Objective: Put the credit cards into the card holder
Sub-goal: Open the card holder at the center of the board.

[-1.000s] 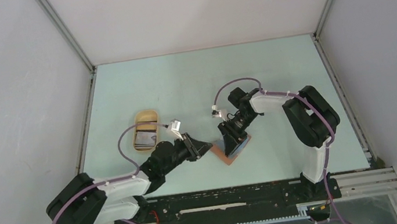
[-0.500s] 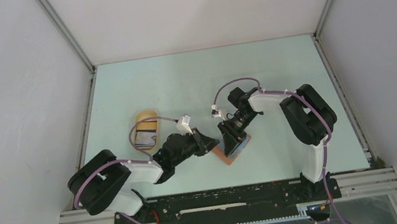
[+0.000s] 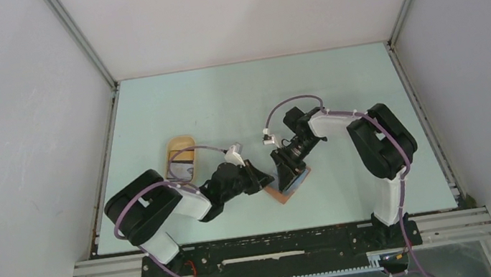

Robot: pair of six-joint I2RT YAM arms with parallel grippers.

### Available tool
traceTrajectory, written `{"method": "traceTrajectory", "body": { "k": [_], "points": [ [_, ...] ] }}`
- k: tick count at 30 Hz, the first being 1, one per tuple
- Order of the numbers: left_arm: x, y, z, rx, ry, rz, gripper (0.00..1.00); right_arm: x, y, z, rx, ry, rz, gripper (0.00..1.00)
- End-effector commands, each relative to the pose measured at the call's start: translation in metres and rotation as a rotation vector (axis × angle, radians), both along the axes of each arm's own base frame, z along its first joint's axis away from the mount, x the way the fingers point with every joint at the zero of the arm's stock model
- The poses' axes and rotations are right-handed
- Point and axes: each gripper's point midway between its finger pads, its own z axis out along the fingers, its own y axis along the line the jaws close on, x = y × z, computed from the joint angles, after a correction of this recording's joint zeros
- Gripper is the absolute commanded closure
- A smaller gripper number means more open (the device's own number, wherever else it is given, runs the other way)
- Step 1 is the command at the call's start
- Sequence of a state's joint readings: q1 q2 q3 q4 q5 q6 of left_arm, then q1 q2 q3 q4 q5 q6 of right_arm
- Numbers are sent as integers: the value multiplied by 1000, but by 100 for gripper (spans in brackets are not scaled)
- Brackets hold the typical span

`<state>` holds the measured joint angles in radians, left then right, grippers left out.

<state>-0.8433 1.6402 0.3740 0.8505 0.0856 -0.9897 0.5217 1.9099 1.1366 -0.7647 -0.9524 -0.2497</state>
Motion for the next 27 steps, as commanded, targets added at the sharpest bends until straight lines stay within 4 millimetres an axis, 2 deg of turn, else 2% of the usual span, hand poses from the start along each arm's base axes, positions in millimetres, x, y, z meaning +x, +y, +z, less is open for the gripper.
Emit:
{"method": "traceTrajectory", "body": {
  "k": [1, 5, 8, 11, 14, 16, 23, 27],
  "points": [
    [-5, 5, -7, 12, 32, 30, 93, 14, 3, 25, 63, -95, 12, 47],
    [-7, 4, -12, 35, 48, 20, 93, 24, -1, 38, 68, -188, 3, 47],
    [-7, 6, -13, 45, 48, 26, 93, 37, -7, 40, 27, -290, -5, 51],
    [-8, 7, -15, 65, 47, 24, 93, 48, -12, 28, -83, -428, 27, 61],
    [-9, 9, -13, 66, 35, 30, 94, 53, -13, 17, -165, -524, 72, 80],
    [-10, 9, -13, 69, 28, 22, 93, 55, -14, 9, -209, -551, 84, 87],
    [-7, 3, -12, 73, 9, 3, 93, 77, -41, -25, -396, -537, 15, 88],
    [-8, -1, -18, 95, 19, -12, 93, 73, -48, -41, -443, -489, 23, 85]
  ]
}}
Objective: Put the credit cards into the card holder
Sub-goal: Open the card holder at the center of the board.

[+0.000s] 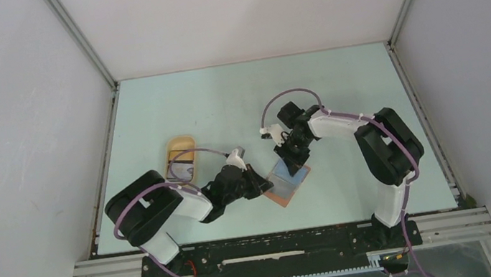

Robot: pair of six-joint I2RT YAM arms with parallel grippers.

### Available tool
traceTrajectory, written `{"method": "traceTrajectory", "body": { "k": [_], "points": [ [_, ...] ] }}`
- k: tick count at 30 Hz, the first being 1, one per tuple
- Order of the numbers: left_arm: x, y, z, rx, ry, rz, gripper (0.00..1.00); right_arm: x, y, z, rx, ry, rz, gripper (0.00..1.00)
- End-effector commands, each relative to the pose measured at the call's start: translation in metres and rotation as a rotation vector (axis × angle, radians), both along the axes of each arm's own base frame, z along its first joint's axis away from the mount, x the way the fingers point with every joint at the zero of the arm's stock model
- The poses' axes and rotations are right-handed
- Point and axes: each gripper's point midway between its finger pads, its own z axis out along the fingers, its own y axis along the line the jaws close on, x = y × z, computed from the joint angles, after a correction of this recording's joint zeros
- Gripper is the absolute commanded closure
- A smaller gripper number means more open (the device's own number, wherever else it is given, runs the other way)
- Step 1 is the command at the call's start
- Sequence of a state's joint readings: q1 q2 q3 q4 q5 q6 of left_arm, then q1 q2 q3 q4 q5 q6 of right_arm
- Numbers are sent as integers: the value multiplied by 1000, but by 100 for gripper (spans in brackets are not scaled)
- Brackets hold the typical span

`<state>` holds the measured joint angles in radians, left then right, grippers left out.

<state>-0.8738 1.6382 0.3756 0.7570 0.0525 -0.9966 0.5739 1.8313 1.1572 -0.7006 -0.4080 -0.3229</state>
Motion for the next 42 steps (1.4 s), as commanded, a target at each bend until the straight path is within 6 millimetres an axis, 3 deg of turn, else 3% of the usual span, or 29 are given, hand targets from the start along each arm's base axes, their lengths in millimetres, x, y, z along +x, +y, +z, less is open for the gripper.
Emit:
{"method": "traceTrajectory", "body": {
  "k": [1, 4, 12, 19, 21, 23, 24, 25, 28, 30, 34, 36, 42],
  "points": [
    [4, -5, 2, 20, -38, -10, 93, 15, -9, -11, -75, -23, -31, 84],
    [4, -3, 7, 19, -52, -5, 93, 9, -3, -5, -32, 2, -14, 81],
    [3, -9, 19, -5, -75, -37, 90, -16, 26, 66, 259, -26, 146, 76],
    [3, -7, 38, -19, -144, -60, 87, -20, 29, 141, 436, -320, 289, 73],
    [4, -7, 51, -30, -188, -69, 87, -23, 28, 166, 501, -429, 329, 62],
    [6, -5, 63, -31, -232, -73, 86, -26, 28, 185, 579, -493, 350, 37],
    [7, -5, 70, -30, -260, -78, 85, -28, 29, 186, 604, -488, 356, 29],
    [8, -4, 74, -19, -277, -81, 84, -30, 30, 181, 604, -454, 352, 28],
    [12, -2, 75, 20, -300, -86, 82, -37, 30, 138, 530, -295, 355, 34],
    [12, -2, 71, 36, -295, -91, 82, -21, 21, 113, 439, -272, 299, 42],
    [12, -3, 70, 19, -301, -95, 82, 15, 3, 96, 365, -279, 158, 51],
    [10, -2, 75, -1, -317, -93, 82, 21, -1, 84, 329, -255, 118, 58],
    [5, 14, 102, -54, -411, -61, 83, -1, 16, 50, 262, -113, 181, 73]
  ]
}}
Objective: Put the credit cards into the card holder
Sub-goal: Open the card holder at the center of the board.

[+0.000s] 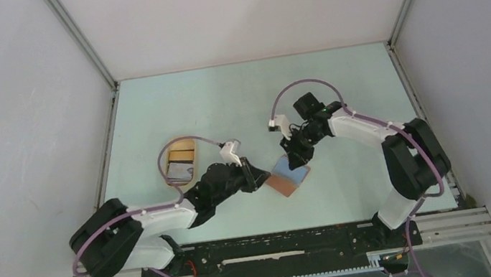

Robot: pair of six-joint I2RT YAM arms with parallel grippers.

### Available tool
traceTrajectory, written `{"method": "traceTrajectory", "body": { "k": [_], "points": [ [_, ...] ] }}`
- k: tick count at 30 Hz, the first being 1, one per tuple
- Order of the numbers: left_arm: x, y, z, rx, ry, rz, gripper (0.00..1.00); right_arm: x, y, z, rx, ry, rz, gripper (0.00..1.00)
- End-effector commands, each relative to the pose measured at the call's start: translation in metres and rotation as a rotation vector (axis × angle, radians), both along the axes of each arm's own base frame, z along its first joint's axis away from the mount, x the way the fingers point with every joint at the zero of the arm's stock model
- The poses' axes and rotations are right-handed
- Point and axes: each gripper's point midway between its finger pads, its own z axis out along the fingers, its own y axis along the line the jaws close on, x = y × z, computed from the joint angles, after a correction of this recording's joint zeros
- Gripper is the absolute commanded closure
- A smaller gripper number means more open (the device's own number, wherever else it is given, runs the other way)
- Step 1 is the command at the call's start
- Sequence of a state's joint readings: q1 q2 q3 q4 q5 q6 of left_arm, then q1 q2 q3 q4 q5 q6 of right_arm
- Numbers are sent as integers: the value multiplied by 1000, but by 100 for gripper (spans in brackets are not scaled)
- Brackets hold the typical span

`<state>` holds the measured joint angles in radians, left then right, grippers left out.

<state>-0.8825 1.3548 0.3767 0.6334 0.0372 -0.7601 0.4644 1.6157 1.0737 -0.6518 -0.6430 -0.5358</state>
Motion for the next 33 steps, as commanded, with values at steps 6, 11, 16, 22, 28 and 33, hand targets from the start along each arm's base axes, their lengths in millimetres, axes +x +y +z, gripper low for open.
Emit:
{"method": "traceTrajectory", "body": {
  "k": [6, 11, 16, 22, 28, 33],
  "points": [
    [-3, 35, 55, -137, -195, 94, 75, -36, 36, -25, -49, 201, 91, 87],
    [-14, 44, 57, -247, -168, 107, 39, -49, 49, -39, -80, 308, 64, 96],
    [-29, 34, 64, -347, -128, 29, 39, -48, 58, -52, -127, 355, -17, 98],
    [-28, 7, 52, -362, -43, -30, 70, -43, 58, -59, -128, 394, -65, 98],
    [-13, -23, 27, -409, 61, -37, 85, -38, 56, -49, -76, 426, -68, 96],
    [1, -30, -13, -342, 163, 19, 91, -37, 53, -46, -69, 426, -48, 95]
  ]
}}
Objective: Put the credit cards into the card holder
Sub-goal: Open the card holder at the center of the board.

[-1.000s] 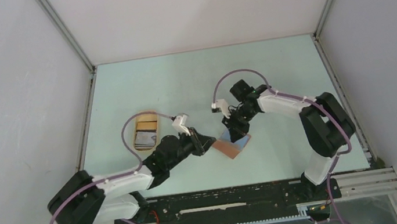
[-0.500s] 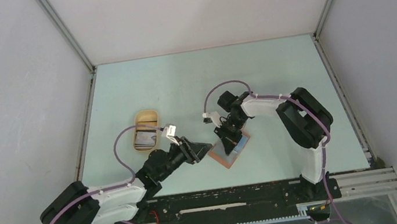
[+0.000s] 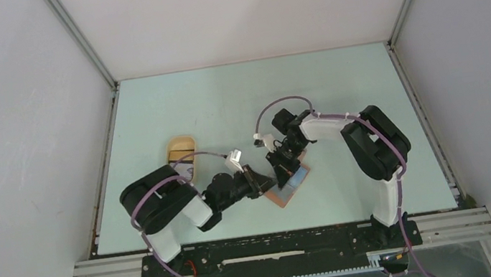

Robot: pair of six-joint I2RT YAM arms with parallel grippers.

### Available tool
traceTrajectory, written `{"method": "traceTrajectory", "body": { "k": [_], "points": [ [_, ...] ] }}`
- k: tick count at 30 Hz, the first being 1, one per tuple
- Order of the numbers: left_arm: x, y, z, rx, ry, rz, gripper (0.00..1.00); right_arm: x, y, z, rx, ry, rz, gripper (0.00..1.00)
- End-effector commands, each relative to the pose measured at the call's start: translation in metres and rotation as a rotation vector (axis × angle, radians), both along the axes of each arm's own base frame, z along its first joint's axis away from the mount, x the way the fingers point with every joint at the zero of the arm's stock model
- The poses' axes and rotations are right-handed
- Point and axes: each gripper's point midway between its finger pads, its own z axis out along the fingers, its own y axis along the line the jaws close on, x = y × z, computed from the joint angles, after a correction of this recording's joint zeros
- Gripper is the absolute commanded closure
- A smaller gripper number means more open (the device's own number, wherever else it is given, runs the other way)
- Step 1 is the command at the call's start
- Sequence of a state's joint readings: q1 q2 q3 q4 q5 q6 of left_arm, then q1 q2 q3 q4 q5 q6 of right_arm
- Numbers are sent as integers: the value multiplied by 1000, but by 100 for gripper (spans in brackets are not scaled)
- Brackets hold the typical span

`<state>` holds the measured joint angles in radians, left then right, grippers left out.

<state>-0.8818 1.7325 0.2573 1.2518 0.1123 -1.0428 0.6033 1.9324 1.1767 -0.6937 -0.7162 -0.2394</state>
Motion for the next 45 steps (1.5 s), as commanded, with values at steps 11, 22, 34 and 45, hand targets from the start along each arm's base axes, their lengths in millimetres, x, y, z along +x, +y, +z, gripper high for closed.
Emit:
{"method": "traceTrajectory", "body": {
  "k": [11, 22, 34, 45],
  "points": [
    [18, 9, -48, 194, 163, 120, 95, 22, -4, 50, 128, -139, 57, 89],
    [18, 7, -39, 190, 118, 96, 94, 27, -21, 110, 278, -608, 200, 83],
    [19, 6, -22, 157, 53, 84, 93, -5, -23, 56, 309, -900, 682, 71],
    [17, 14, -9, 136, 20, 96, 91, 1, -3, 11, 135, -908, 735, 77]
  ]
}}
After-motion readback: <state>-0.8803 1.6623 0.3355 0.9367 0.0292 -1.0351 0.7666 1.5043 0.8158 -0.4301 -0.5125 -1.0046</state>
